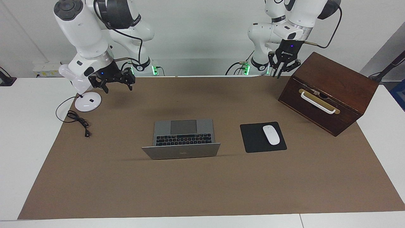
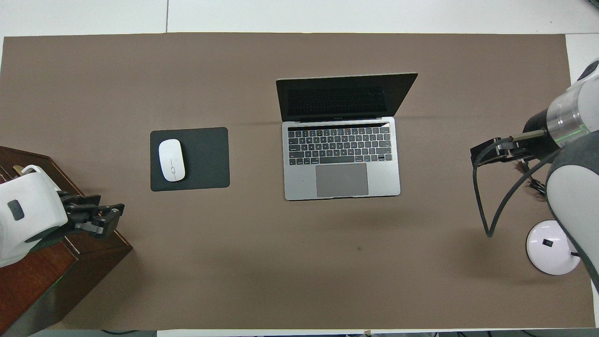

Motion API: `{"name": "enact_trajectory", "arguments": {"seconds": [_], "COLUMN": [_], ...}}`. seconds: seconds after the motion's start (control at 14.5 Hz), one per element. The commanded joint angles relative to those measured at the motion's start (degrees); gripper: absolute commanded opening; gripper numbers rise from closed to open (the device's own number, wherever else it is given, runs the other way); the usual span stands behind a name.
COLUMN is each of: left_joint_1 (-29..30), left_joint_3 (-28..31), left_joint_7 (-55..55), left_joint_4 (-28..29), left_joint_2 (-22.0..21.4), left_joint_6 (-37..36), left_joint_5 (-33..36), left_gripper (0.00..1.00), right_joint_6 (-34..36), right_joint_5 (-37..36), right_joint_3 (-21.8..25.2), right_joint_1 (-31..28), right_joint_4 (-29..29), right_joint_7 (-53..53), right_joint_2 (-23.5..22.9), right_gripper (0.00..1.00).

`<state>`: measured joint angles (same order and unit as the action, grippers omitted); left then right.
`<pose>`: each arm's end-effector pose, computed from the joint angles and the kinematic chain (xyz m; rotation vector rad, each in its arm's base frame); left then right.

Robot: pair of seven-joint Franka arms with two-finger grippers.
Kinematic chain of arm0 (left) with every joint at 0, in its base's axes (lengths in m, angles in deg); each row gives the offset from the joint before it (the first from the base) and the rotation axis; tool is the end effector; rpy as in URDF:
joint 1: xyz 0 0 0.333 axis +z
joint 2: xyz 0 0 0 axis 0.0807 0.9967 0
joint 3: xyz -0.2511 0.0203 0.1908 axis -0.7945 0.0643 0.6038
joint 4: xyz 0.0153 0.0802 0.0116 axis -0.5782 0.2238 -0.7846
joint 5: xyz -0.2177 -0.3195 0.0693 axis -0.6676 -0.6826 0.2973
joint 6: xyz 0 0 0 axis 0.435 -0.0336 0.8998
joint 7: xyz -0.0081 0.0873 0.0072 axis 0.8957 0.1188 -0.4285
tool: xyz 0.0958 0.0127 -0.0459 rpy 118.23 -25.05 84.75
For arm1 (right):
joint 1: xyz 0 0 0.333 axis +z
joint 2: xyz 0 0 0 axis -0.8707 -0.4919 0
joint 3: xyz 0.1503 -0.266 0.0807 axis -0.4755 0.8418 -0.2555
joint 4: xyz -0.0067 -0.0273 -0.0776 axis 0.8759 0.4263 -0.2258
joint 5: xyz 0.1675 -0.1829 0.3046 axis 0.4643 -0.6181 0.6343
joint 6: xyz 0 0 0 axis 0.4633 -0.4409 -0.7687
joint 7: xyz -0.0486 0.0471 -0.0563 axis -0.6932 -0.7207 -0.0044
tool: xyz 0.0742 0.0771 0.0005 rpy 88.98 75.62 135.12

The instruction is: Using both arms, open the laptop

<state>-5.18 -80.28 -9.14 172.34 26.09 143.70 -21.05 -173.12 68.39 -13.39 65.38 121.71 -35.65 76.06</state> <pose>0.4198 -0.0843 0.5955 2.9796 -0.5945 0.2731 0.5435 0.0476 0.5813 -3.1138 -0.1323 0.1475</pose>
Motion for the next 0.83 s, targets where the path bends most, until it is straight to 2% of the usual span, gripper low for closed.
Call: {"name": "enact_trajectory", "arguments": {"seconds": [0.0, 0.28, 0.55, 0.62, 0.76], "left_joint_1": [4.0, 11.0, 15.0, 14.9, 14.6], "left_joint_3": [-0.5, -0.5, -0.9, -1.0, -1.2], "left_joint_7": [0.5, 0.3, -2.4, -4.4, -4.8], "left_joint_4": [-2.9, -4.3, -7.2, -8.9, -14.8], "left_joint_2": [0.8, 0.0, 0.4, 1.1, 5.6], "left_joint_6": [-3.7, -4.6, -3.1, -3.3, -6.0], "left_joint_5": [0.2, 0.3, 0.3, 0.3, 0.3], "left_gripper": [1.00, 1.00, 1.00, 1.00, 1.00], "right_joint_6": [0.2, 0.8, 1.9, 1.9, 1.7], "right_joint_5": [0.1, 0.1, 0.8, 0.9, -0.2], "right_joint_3": [-0.4, -0.4, -0.2, -0.2, -0.3], "right_joint_1": [-1.3, -1.2, -1.5, -1.4, 0.0], "right_joint_4": [-0.8, -1.0, -2.2, -2.5, -2.8], "right_joint_7": [-1.0, -1.0, -1.1, -1.1, -2.2], "right_joint_2": [-0.4, -0.2, -0.5, -0.5, -0.4], "right_gripper": [1.00, 1.00, 1.00, 1.00, 1.00]}}
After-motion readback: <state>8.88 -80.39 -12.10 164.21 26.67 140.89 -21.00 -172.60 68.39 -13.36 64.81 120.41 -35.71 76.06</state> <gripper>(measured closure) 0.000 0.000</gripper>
